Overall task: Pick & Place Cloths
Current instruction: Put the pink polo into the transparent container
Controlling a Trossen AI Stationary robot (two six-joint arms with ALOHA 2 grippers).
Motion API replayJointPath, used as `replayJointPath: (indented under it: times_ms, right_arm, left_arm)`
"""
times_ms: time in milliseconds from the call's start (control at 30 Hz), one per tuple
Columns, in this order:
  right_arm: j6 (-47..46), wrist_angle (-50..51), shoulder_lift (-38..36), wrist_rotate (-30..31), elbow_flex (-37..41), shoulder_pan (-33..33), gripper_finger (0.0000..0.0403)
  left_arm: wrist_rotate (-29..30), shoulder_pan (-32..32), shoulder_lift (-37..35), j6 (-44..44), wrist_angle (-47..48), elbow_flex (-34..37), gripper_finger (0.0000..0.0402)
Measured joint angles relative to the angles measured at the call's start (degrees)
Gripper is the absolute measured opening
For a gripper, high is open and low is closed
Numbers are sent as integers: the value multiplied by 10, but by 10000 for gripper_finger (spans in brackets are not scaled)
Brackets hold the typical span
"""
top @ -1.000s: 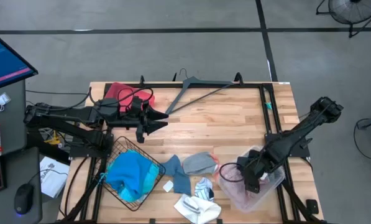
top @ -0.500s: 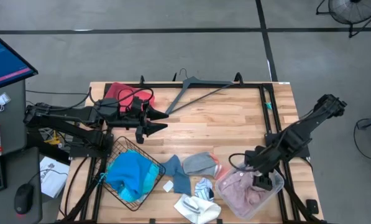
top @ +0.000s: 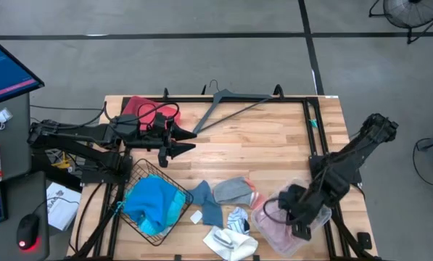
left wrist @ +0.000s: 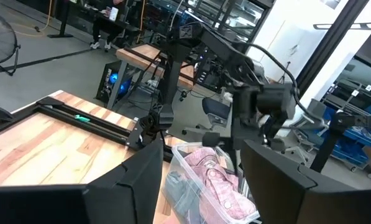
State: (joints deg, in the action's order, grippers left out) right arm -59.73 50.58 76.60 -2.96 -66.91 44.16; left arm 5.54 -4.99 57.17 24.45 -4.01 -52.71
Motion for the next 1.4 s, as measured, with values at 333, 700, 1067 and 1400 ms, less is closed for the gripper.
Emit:
replayJointPath:
  times_ms: [333,700,1067,1400]
  right_arm:
    - [-127,-61,54,75,96,15,10]
    - [-159,-153,82,34,215,34,4]
    - [101,-70,49,7,231,-74,10]
    - [166,20,-9,-75,176,-110,97]
  left_arm:
    - [0,0,0,0,0,0,177]
    - [0,0,0,4,1,0,172]
    - [7,0,0,0,1,0,172]
    - [7,0,0,-2,1,0,172]
